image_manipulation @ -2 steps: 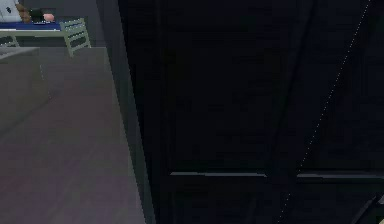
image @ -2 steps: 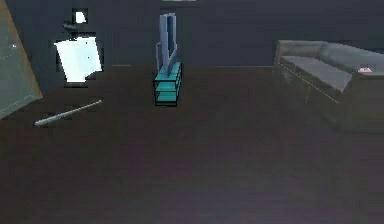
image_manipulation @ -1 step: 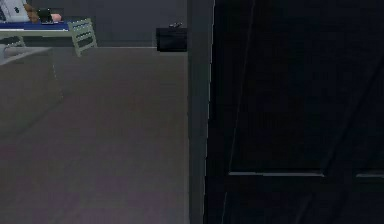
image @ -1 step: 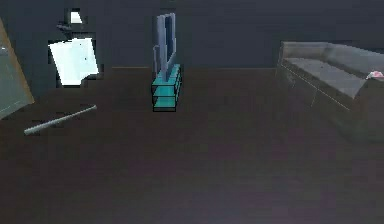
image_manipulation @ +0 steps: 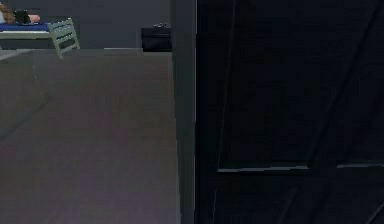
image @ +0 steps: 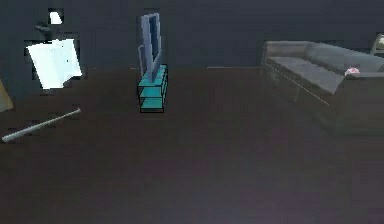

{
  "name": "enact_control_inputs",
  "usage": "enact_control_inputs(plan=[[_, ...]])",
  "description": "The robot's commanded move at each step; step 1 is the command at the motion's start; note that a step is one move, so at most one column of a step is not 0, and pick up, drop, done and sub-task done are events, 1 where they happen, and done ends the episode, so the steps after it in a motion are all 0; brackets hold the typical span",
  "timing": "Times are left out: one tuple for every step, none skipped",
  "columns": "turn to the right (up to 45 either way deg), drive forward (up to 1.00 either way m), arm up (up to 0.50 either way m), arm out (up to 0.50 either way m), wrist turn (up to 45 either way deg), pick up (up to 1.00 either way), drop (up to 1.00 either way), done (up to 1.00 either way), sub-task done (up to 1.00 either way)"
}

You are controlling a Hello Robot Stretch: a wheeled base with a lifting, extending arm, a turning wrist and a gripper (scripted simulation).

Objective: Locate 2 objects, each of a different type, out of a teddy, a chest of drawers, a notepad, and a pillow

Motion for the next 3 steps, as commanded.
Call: enact_control_inputs(plan=[[0.0,1.00,0.00,0.00,0.0,0.00,0.00,0.00,0.00],[0.0,1.00,0.00,0.00,0.0,0.00,0.00,0.00,0.00],[0.0,0.55,0.00,0.00,0.0,0.00,0.00,0.00,0.00]])
